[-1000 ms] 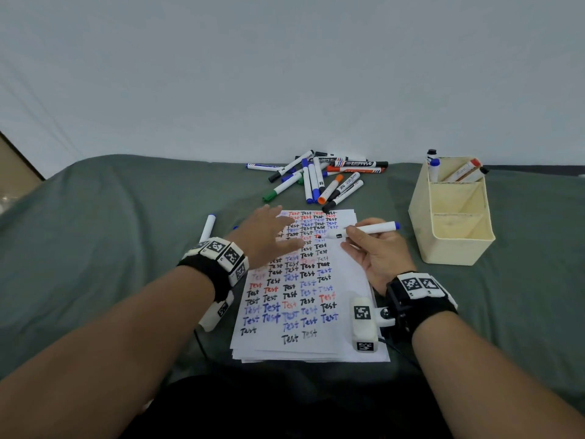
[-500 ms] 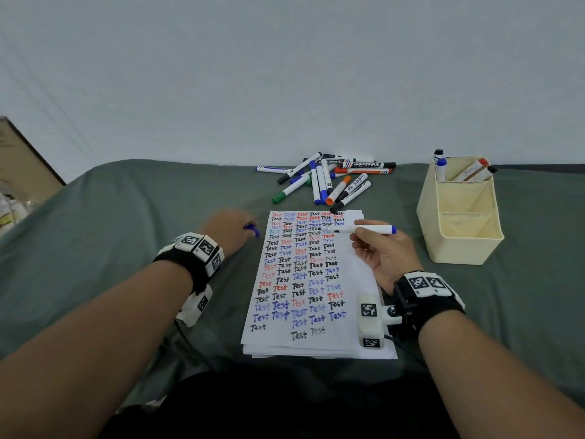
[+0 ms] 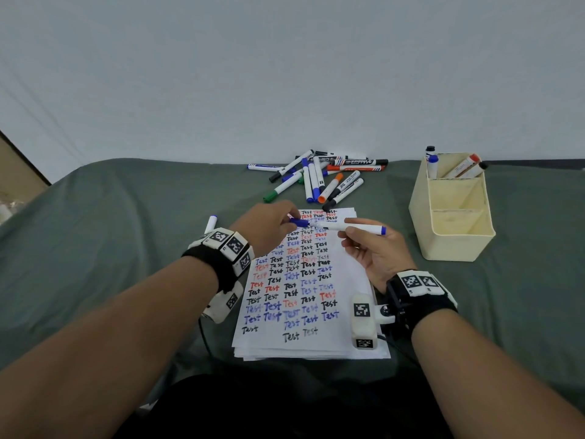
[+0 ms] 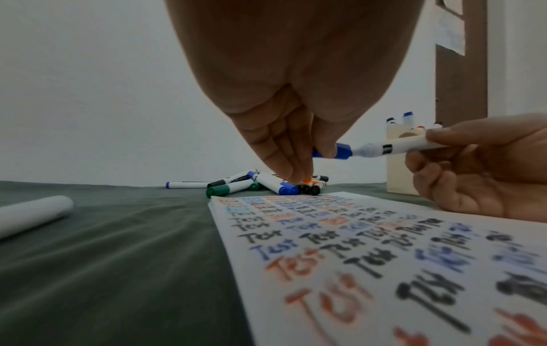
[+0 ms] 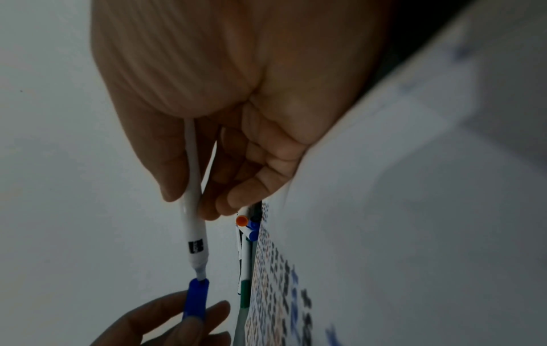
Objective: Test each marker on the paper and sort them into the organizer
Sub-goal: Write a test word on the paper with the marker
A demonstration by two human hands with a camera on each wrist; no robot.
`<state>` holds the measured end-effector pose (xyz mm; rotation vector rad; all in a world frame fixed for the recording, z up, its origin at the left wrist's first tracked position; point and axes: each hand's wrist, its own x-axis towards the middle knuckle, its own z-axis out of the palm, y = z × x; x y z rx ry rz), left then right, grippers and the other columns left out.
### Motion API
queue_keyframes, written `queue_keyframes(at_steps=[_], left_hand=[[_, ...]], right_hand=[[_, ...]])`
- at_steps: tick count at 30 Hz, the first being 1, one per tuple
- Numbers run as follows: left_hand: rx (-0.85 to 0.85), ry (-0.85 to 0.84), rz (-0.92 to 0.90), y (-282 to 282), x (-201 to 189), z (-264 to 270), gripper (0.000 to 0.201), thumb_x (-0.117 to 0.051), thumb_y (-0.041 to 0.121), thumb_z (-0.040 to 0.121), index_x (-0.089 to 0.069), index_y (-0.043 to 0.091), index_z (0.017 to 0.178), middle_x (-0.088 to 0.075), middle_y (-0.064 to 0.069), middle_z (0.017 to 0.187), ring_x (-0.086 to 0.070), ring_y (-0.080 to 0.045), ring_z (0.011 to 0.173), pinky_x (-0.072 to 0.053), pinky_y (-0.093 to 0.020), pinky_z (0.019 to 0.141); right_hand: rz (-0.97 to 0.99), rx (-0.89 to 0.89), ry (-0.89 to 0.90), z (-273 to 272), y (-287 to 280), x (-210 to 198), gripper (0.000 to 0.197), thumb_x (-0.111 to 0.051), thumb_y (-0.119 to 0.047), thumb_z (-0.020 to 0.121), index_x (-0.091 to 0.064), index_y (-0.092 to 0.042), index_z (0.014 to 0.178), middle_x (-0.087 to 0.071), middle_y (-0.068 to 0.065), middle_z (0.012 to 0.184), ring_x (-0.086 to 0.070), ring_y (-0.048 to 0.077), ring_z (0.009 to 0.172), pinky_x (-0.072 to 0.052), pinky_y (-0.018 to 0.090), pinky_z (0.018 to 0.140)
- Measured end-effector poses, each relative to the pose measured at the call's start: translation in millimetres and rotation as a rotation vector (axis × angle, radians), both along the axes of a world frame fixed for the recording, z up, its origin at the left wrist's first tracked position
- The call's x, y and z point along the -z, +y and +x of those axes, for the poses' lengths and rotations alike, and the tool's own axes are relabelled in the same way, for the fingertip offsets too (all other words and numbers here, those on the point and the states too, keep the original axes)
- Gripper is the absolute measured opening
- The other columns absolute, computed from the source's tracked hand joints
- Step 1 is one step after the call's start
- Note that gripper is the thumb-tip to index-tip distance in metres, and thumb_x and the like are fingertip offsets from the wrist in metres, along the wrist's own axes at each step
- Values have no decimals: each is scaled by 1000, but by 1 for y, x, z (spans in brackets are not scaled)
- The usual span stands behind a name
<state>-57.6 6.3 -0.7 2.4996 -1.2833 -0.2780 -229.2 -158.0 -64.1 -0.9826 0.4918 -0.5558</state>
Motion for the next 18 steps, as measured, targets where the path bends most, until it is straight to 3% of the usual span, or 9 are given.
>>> queue_keyframes(at_steps=[6, 10, 15, 18], left_hand=[[39, 20, -13, -12, -8, -16, 20, -54, 26, 103, -58, 24, 122, -70, 4, 106, -62, -10, 84, -43, -19, 64], [-4, 65, -32, -17, -7, -22, 16, -55, 22, 102, -57, 21, 118, -67, 0, 104, -63, -18, 87, -52, -31, 74], [2, 1, 28, -23, -1, -22, 15, -53, 14, 101, -55, 19, 115, -67, -2, 97, -60, -17, 79, -50, -33, 67], [6, -40, 85, -24, 0, -21, 16, -51, 13, 102, -52, 20, 116, -65, -3, 96, -60, -19, 81, -53, -39, 72]], right_hand=[[-4, -11, -5, -2, 2, -3, 16, -72, 4, 87, -77, -5, 99, -75, 25, 93, -71, 25, 75, -58, 26, 67], [-9, -13, -12, -2, 3, -2, 17, -72, 2, 88, -77, -5, 102, -75, 24, 94, -72, 26, 78, -59, 27, 70], [-20, -8, -14, 0, 3, 0, 16, -71, 0, 90, -76, -6, 103, -76, 22, 92, -71, 24, 76, -58, 26, 68], [-50, -15, -15, 1, 4, -1, 18, -72, 1, 88, -75, -4, 105, -75, 23, 92, -71, 24, 75, -58, 25, 67]])
